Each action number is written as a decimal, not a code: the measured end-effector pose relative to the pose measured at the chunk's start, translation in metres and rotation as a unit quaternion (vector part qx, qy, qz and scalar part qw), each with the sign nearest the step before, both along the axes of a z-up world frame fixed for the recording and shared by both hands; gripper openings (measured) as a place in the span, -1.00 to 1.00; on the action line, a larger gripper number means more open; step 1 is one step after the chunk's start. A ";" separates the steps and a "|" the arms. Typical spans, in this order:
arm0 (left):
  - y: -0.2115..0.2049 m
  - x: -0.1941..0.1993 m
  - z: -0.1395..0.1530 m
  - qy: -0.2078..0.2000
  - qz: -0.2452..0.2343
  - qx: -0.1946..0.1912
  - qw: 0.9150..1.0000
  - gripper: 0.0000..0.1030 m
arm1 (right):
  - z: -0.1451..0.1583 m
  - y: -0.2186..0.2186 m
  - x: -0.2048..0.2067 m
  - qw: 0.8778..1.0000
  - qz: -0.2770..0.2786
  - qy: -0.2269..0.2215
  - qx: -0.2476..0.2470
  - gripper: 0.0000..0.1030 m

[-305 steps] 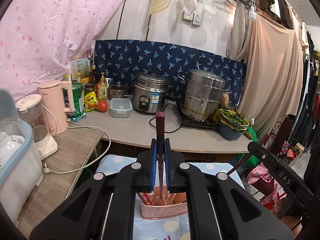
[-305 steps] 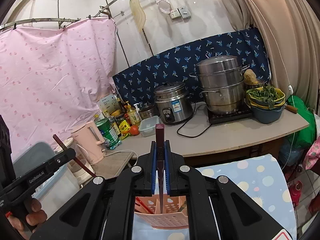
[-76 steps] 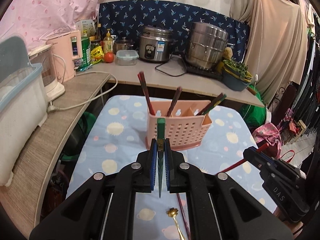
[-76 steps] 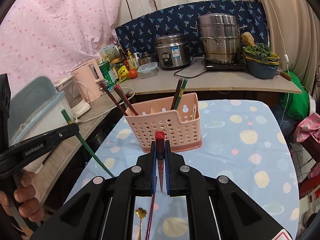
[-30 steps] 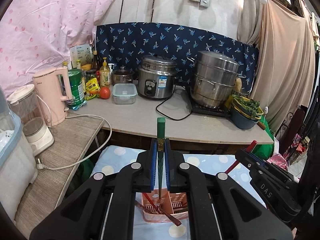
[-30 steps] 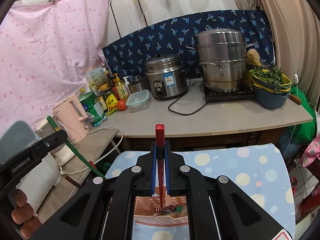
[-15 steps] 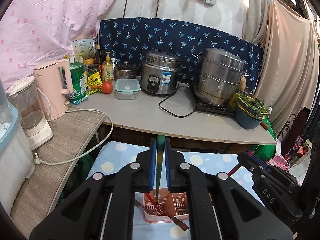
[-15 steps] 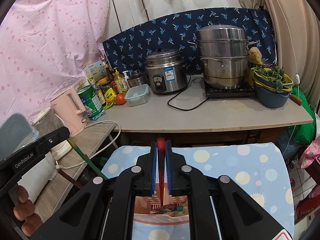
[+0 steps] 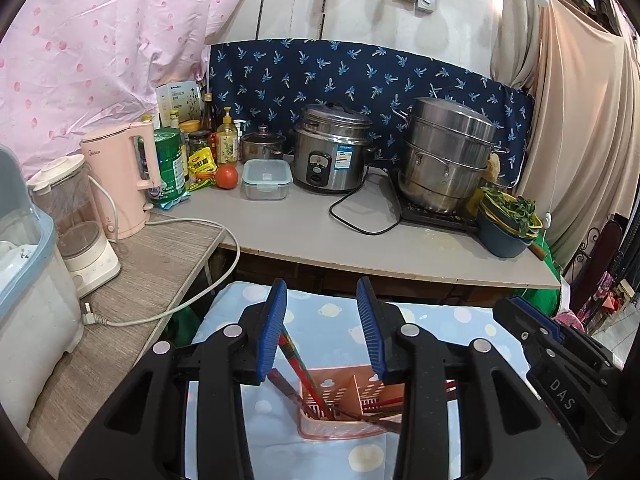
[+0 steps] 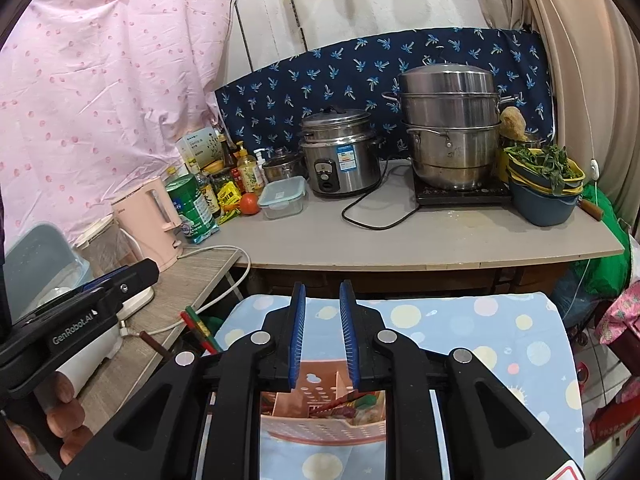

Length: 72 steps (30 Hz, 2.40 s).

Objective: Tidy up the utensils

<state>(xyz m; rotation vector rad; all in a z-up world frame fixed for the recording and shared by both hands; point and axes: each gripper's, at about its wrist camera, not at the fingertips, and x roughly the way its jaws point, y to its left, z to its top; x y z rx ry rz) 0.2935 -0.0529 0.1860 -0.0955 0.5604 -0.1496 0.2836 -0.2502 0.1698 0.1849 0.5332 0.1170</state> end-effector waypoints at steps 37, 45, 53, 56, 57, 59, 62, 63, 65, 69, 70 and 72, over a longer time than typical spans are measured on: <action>0.019 -0.118 -0.051 0.051 0.001 0.012 0.999 -0.32 | -0.063 0.032 -0.158 0.997 0.035 0.062 -0.028 -0.63; 0.022 -0.140 -0.085 0.089 -0.008 0.017 0.996 -0.32 | -0.096 0.034 -0.183 0.994 0.038 0.104 -0.020 -0.63; 0.020 -0.164 -0.130 0.133 -0.020 0.032 0.990 -0.32 | -0.138 0.039 -0.209 0.987 0.043 0.154 -0.025 -0.63; 0.020 -0.173 -0.149 0.154 -0.023 0.036 0.987 -0.32 | -0.156 0.042 -0.217 0.983 0.046 0.175 -0.022 -0.63; 0.020 -0.176 -0.156 0.163 -0.023 0.035 0.986 -0.32 | -0.161 0.043 -0.220 0.982 0.047 0.180 -0.022 -0.63; 0.021 -0.180 -0.165 0.173 -0.025 0.036 0.984 -0.32 | -0.171 0.046 -0.227 0.980 0.050 0.189 -0.025 -0.63; 0.022 -0.189 -0.181 0.189 -0.027 0.042 0.981 -0.32 | -0.186 0.052 -0.234 0.976 0.061 0.207 -0.025 -0.63; 0.021 -0.191 -0.186 0.195 -0.028 0.042 0.979 -0.32 | -0.190 0.054 -0.235 0.975 0.063 0.211 -0.027 -0.63; 0.021 -0.195 -0.193 0.203 -0.028 0.045 0.978 -0.32 | -0.196 0.058 -0.237 0.973 0.067 0.217 -0.032 -0.63; 0.023 -0.199 -0.205 0.216 -0.027 0.048 0.975 -0.32 | -0.205 0.066 -0.239 0.971 0.078 0.224 -0.040 -0.63; 0.023 -0.199 -0.206 0.218 -0.026 0.048 0.974 -0.32 | -0.207 0.068 -0.239 0.970 0.082 0.226 -0.041 -0.63; 0.024 -0.200 -0.208 0.220 -0.023 0.049 0.974 -0.32 | -0.211 0.072 -0.239 0.969 0.083 0.228 -0.049 -0.63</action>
